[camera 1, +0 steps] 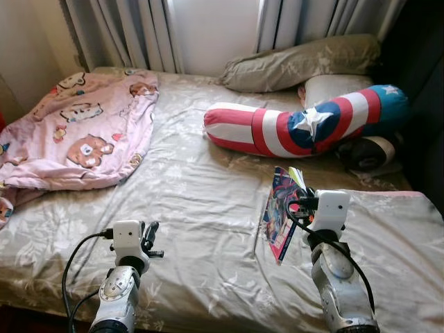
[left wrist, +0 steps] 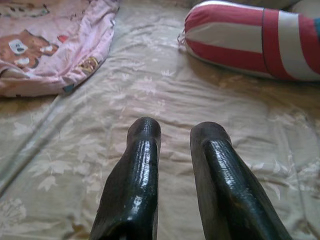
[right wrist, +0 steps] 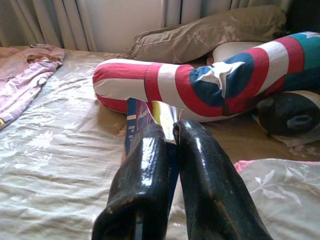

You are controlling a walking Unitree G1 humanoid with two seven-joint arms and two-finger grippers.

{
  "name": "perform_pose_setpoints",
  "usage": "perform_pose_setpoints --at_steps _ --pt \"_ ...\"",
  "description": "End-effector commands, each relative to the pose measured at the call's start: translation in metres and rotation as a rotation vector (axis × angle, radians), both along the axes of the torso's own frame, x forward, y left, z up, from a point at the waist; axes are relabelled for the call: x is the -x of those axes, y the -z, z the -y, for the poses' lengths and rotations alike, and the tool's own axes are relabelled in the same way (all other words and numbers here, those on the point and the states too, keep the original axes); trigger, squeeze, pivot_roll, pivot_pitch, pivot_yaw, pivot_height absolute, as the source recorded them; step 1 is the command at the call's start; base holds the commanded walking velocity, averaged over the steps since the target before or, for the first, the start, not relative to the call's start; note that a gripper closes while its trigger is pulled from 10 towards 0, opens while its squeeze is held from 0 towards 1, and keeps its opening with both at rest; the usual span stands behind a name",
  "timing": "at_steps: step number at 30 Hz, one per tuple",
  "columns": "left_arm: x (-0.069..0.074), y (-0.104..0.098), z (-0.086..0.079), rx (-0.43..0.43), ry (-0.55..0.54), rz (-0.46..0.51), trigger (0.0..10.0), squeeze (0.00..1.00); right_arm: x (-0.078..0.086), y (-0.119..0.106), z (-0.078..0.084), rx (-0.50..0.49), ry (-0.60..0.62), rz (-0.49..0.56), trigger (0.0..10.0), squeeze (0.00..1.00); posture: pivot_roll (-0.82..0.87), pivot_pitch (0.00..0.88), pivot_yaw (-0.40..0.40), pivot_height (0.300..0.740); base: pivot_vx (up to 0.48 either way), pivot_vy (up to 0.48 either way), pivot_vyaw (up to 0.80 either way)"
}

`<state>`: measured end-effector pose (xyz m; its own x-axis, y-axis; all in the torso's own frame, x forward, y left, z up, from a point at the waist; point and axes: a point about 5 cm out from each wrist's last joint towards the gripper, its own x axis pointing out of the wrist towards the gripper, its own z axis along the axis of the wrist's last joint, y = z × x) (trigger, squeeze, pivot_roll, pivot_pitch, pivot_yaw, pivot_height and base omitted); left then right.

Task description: Clean up the room

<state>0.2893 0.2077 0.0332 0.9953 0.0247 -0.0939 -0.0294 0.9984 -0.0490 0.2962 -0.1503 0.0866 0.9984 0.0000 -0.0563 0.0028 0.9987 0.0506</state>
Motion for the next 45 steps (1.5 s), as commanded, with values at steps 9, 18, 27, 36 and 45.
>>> perform_pose_setpoints --at_steps 9,18,27,36,45 --pt "0.003 -0.001 0.000 0.012 0.000 0.008 10.0 0.00 -0.002 -0.008 0.001 -0.010 -0.005 0.041 10.0 0.00 0.01 0.075 -0.051 0.674 0.000 0.000 0.00" --pt "0.003 -0.001 0.001 0.017 0.003 0.002 10.0 0.00 -0.001 -0.007 -0.003 -0.028 -0.022 0.045 10.0 0.00 0.01 0.080 -0.050 0.639 0.000 0.000 0.00" --pt "0.003 -0.002 0.001 0.017 0.005 0.001 10.0 0.00 -0.001 -0.008 -0.004 -0.040 -0.033 0.052 10.0 0.00 0.01 0.081 -0.049 0.639 0.000 0.000 0.00" --pt "0.002 -0.003 0.000 0.020 0.004 0.005 10.0 0.00 -0.001 -0.008 -0.008 -0.044 -0.061 0.048 10.0 0.00 0.01 0.082 -0.048 0.639 0.000 0.000 0.00" --pt "0.001 -0.005 0.001 0.023 0.007 0.005 10.0 0.00 -0.001 -0.009 -0.012 -0.043 -0.096 0.052 10.0 0.00 0.01 0.085 -0.046 0.639 0.000 0.000 0.00"
